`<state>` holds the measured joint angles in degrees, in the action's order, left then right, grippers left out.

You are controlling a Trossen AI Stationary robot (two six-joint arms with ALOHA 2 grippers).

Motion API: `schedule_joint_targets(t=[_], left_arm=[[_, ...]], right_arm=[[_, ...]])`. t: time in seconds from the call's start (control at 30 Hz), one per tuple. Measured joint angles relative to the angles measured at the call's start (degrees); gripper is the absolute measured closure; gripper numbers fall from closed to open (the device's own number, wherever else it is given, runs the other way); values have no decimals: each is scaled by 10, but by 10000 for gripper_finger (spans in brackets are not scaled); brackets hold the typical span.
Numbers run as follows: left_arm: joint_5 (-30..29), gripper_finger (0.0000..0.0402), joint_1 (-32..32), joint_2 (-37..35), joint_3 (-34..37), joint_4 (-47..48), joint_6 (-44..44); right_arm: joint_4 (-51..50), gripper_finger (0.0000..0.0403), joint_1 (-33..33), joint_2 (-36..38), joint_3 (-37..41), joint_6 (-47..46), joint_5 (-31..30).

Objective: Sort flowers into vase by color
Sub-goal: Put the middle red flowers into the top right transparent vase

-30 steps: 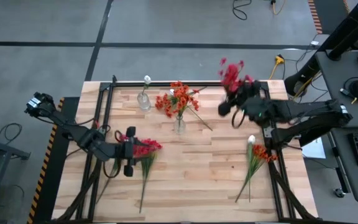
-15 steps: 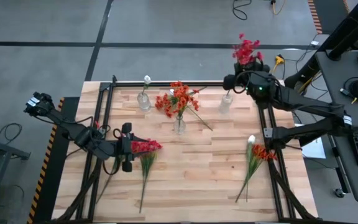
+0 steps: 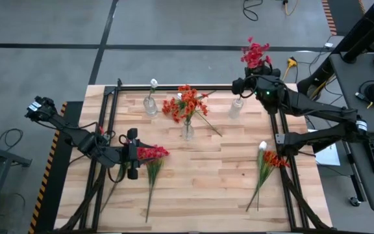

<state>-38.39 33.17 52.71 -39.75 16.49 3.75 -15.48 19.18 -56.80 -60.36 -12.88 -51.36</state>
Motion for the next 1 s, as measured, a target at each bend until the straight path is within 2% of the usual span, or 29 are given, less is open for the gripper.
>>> schedule_joint_targets(t=[0.27,0.73,1.0], left_arm=[[0,234,0,0,0,-1,4],[0,234,0,0,0,-2,4],[0,234,0,0,0,-2,11]], right_arm=[[37,381,0,0,34,-1,-12],[38,380,0,0,42,-7,-12],[38,339,0,0,46,-15,-12]])
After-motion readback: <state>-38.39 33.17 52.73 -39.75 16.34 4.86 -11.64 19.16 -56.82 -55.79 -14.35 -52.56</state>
